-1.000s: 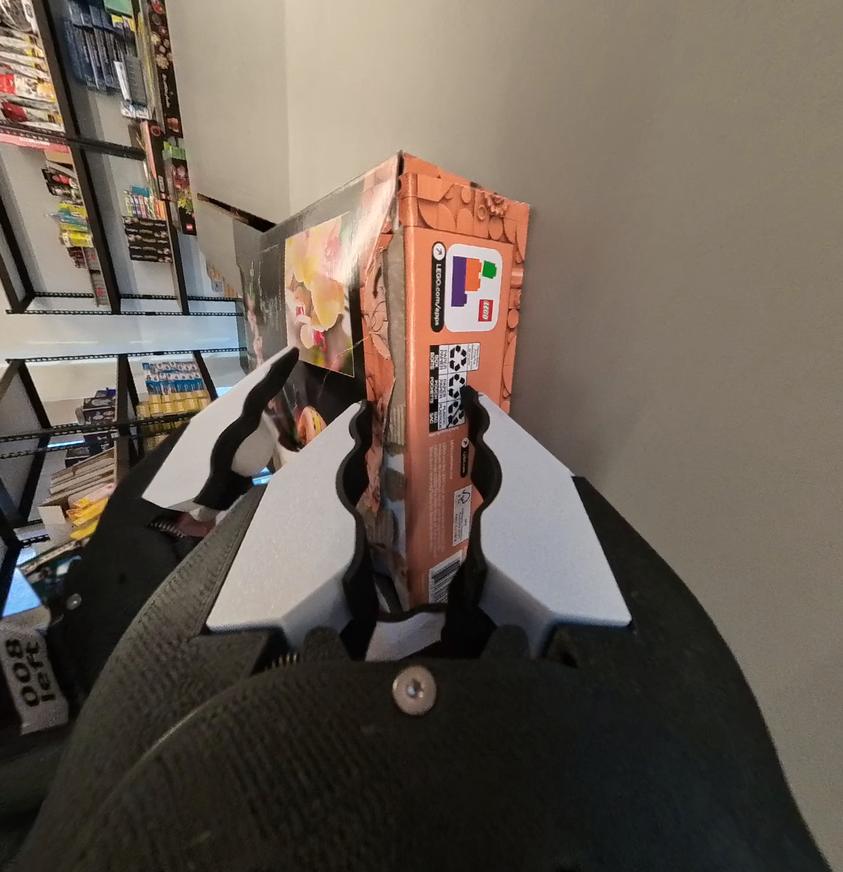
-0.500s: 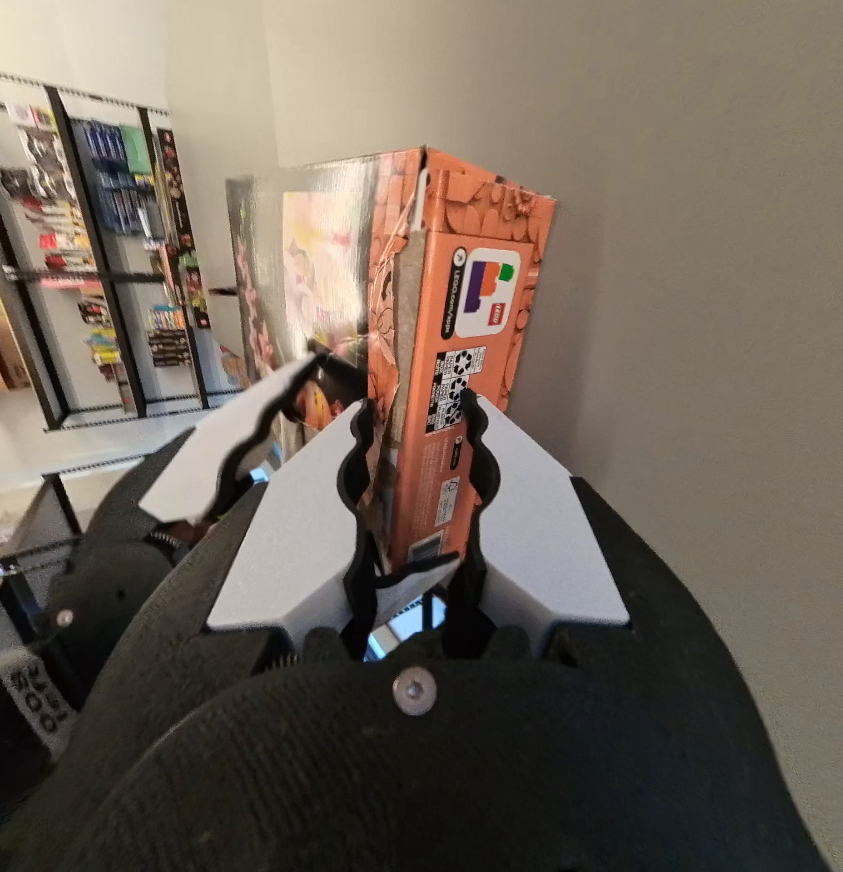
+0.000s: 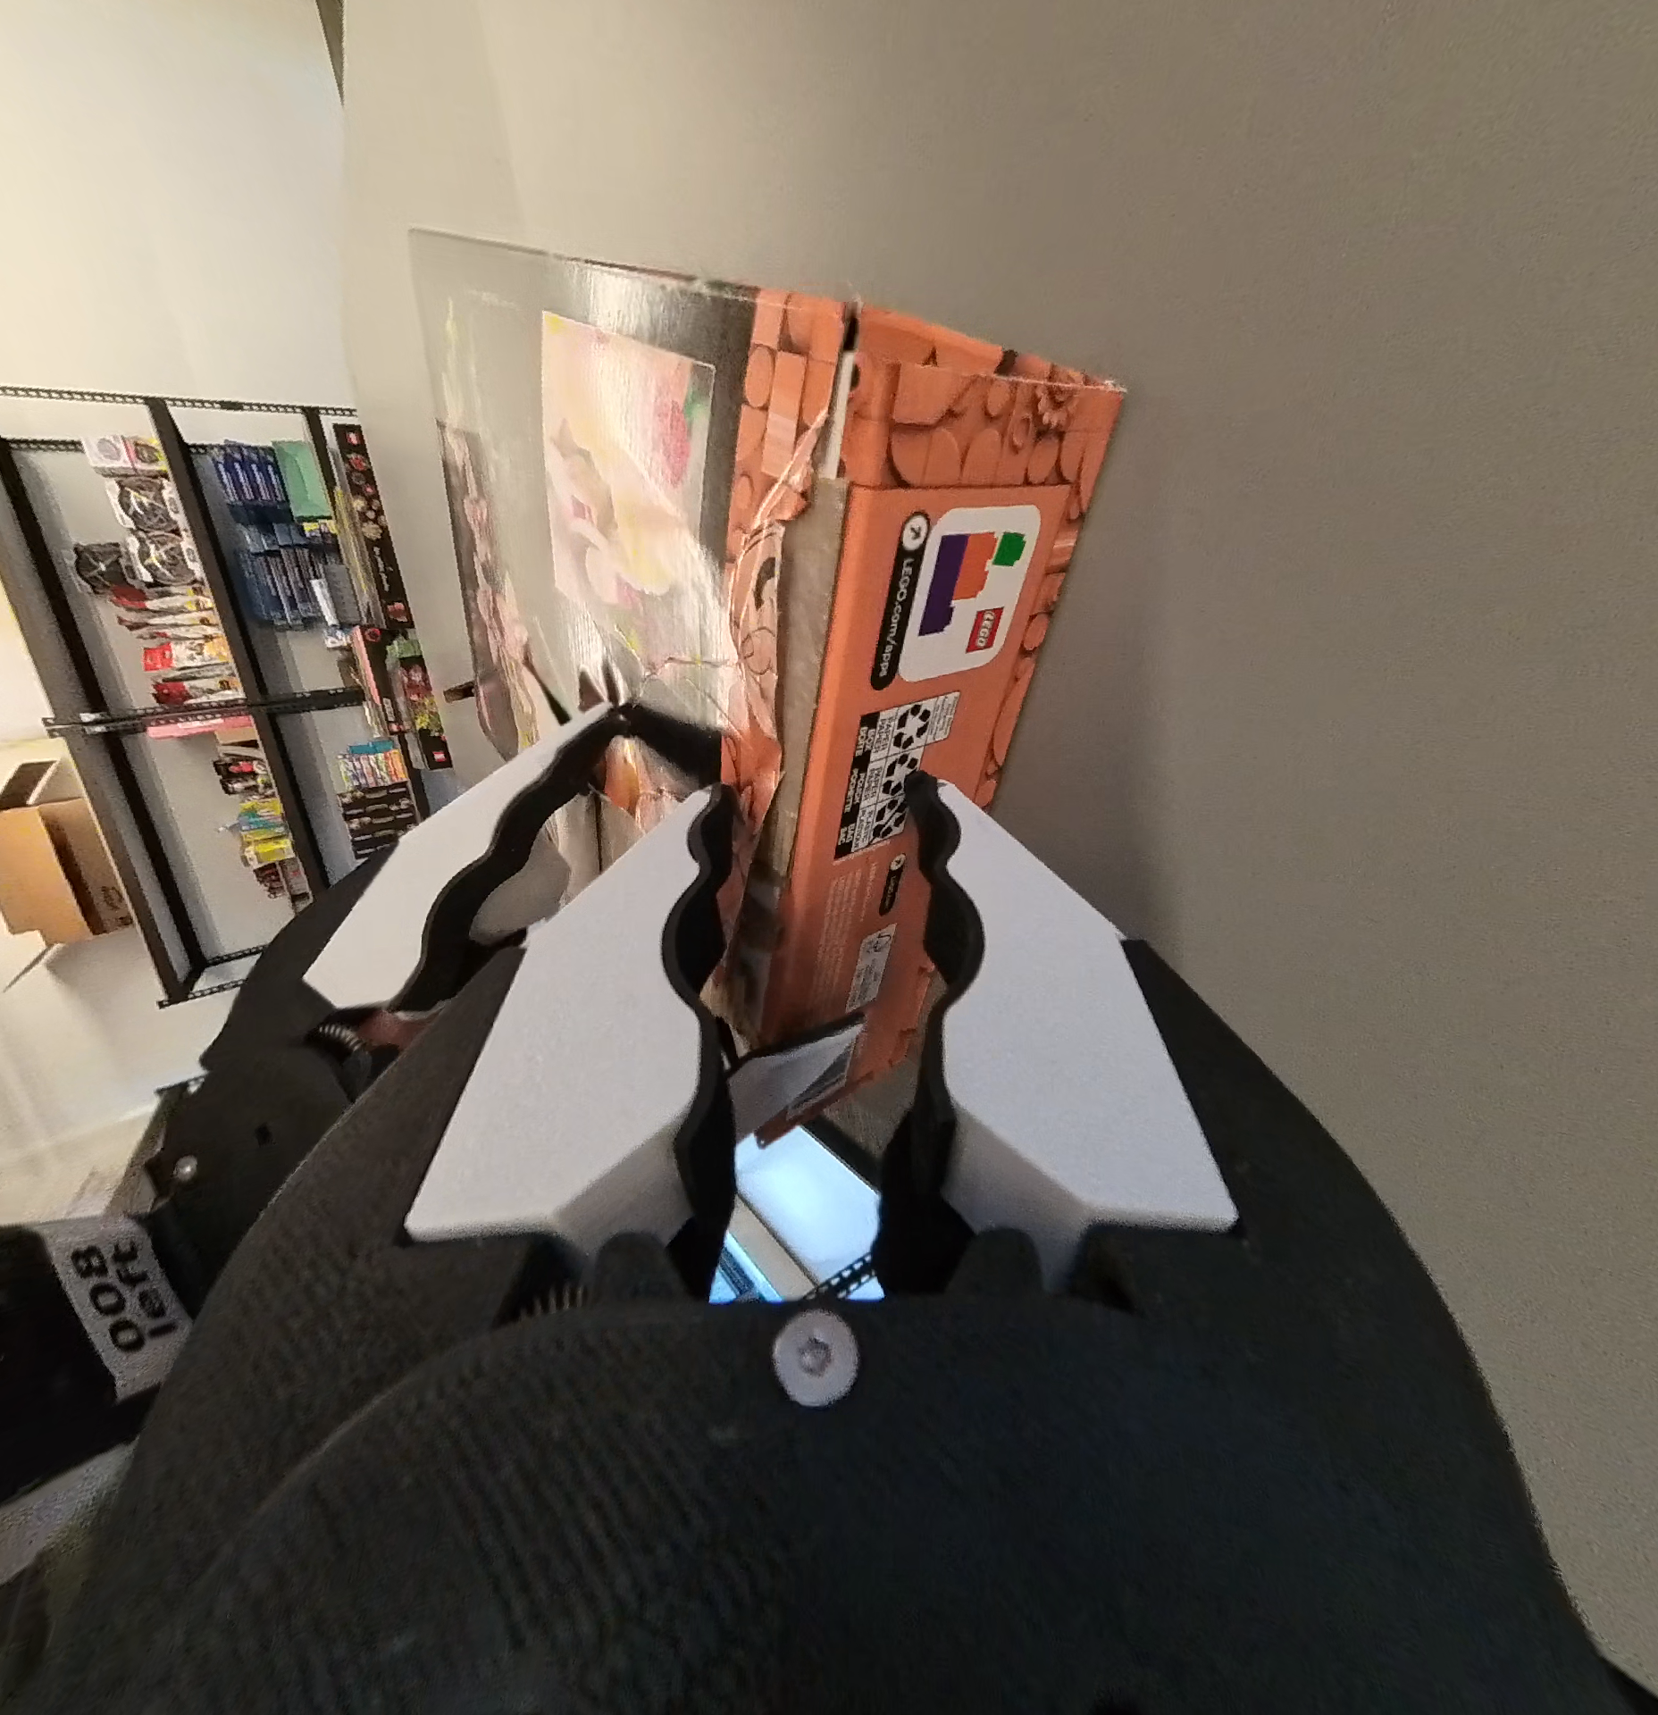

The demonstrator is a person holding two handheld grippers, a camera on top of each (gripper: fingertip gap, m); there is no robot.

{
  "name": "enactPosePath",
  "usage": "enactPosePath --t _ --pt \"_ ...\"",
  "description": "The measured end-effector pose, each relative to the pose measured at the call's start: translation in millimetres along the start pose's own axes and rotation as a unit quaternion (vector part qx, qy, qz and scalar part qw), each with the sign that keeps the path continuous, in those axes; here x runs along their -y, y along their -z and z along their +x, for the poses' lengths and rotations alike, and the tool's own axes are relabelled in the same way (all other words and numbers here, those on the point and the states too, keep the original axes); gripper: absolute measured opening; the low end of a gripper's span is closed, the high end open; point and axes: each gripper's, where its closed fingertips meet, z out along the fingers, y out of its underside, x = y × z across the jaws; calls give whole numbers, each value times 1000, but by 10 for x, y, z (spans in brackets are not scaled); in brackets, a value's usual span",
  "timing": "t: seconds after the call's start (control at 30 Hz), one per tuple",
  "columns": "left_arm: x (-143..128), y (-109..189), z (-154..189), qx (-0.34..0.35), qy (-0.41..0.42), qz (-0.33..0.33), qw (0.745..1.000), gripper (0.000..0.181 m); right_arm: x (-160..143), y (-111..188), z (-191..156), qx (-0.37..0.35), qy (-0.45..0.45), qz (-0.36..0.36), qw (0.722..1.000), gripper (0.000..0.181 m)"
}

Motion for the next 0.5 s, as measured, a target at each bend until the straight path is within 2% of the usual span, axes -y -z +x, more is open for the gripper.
enactPosePath --t 0.07,0.13,0.33,0.43,0.5 --pt "-15 0 -37 -9 -9 4 1000 98 4 -32 -21 5 -2 -10 1000 40" --pt "-18 9 -46 -13 -18 12 1000 88 18 -57 -37 12 5 -20 1000 40" --pt "-11 10 -78 -13 2 31 999 87 9 -73 -61 59 -8 -77 995 42" --pt "-12 10 -95 -16 9 36 999 87 -31 120 -173 126 -2 -129 984 21" --pt "-13 8 -105 -15 10 36 999 87 54 359 -263 179 5 -127 976 21"
